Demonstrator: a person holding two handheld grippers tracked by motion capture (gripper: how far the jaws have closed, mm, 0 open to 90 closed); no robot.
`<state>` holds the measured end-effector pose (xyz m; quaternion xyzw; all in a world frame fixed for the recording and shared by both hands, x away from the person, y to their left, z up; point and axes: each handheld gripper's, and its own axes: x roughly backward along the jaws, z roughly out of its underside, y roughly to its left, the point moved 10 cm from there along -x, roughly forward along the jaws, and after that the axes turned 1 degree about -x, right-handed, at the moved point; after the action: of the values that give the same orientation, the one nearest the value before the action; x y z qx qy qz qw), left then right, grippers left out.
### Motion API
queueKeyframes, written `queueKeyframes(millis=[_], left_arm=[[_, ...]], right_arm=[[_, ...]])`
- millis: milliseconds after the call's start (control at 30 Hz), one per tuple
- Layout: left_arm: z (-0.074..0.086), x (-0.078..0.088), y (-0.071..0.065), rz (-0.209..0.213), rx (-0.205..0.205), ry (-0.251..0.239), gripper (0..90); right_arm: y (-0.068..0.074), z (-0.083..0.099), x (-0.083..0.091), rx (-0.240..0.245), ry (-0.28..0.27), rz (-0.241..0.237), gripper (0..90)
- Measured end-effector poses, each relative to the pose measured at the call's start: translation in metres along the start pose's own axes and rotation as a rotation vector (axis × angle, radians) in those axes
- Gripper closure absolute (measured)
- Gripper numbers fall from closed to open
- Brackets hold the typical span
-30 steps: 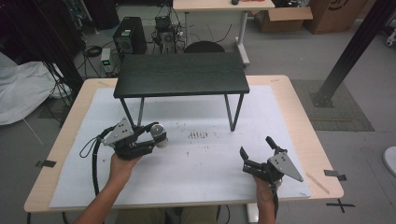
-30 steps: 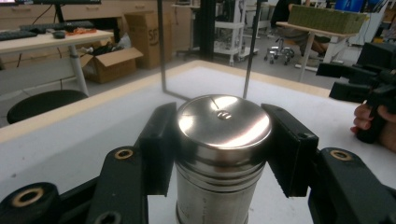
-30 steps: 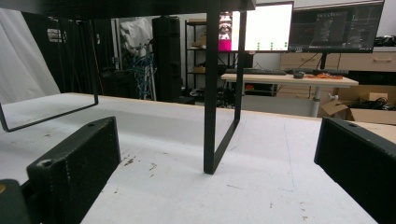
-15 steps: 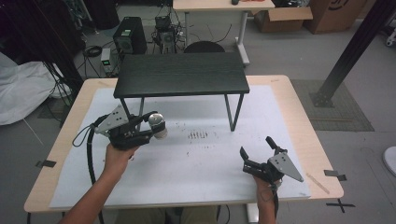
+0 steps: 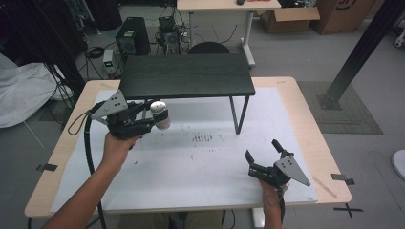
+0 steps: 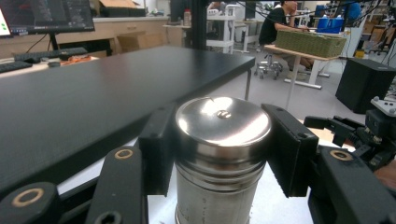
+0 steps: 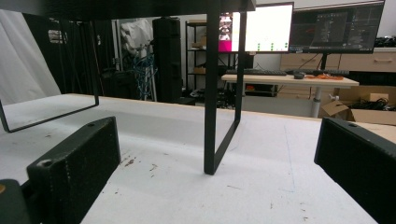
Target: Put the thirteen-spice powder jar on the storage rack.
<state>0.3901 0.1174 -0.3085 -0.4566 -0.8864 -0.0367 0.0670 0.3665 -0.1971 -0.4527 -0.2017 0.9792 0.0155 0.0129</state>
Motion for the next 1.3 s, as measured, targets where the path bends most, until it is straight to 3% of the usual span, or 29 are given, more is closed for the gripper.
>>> queueKeyframes(millis=[700,1300], left_arm=[[-0.044,-0.010,0.002,0.027,-0.024,-0.017,48.8],[-0.088,-0.031,0.015,0.040,-0.032,-0.035,48.8]], right_arm=[[0.000,0.000,0.000,-0.001,0.001,0.001,0.0],[0.000,0.000,0.000,-0.001,0.000,0.000,0.1]])
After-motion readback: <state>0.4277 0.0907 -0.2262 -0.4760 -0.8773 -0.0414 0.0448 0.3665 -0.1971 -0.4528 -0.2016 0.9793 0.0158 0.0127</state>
